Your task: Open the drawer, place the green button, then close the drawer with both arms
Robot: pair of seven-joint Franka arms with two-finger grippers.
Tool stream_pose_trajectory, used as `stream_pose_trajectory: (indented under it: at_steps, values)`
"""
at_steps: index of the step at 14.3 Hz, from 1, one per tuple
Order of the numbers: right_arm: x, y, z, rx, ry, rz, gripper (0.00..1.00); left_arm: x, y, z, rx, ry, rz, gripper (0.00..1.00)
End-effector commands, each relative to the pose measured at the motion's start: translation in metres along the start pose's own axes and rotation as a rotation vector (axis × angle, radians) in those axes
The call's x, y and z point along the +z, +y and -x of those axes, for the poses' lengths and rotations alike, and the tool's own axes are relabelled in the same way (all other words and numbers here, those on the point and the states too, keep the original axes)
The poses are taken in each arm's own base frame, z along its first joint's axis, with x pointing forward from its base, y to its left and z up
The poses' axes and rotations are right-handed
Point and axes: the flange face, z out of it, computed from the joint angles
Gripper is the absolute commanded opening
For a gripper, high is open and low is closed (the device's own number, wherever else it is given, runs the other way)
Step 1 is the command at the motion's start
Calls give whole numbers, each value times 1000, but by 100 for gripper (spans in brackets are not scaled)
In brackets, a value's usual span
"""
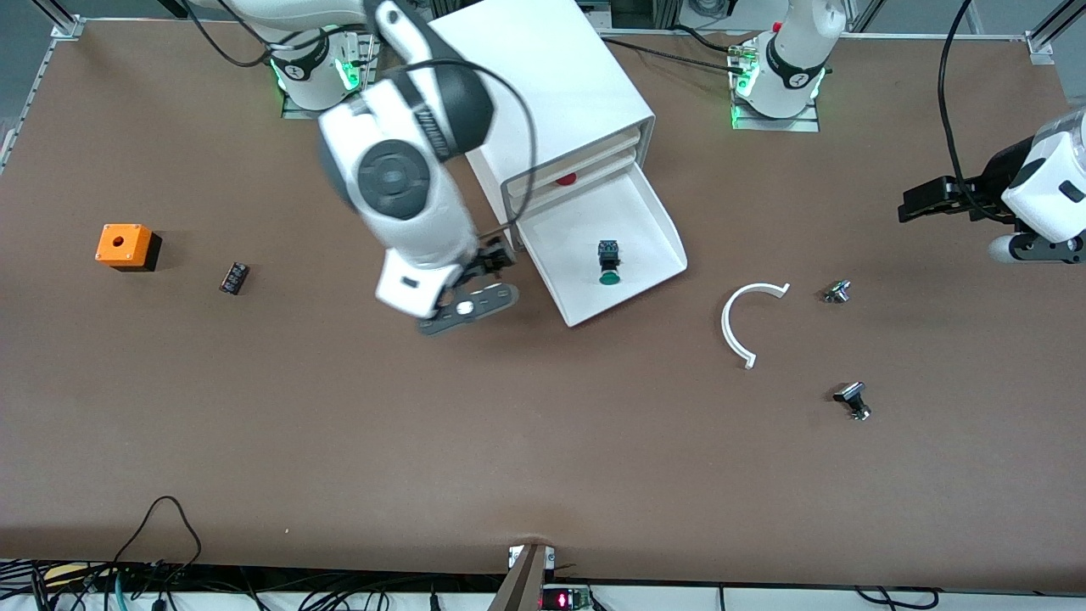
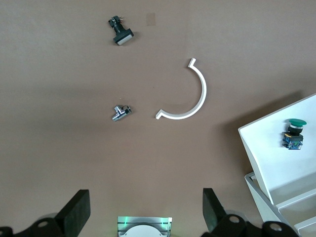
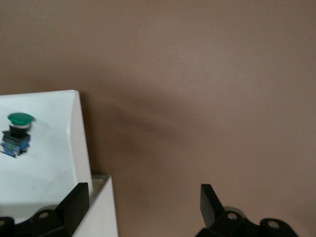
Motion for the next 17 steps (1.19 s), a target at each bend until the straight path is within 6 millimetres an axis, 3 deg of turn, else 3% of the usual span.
stream_pose_trajectory:
  at_steps: [1, 4, 9, 13, 17]
  values:
    - [-16, 44, 11, -69, -50, -6, 100, -2, -3, 7, -10, 17, -23, 100]
    - [-49, 101, 29, -104, -49, -16, 100, -3, -6, 7, -14, 17, -22, 100]
    - [-81, 197, 91, -40, -65, -57, 100, -2, -7, 6, -16, 15, -20, 100]
    - [-93, 260, 149, -13, -78, -54, 100, -2, -6, 6, -14, 17, -20, 100]
    - [-96, 297, 197, 51, -77, -46, 100, 7, -5, 1, 5, -9, -13, 100]
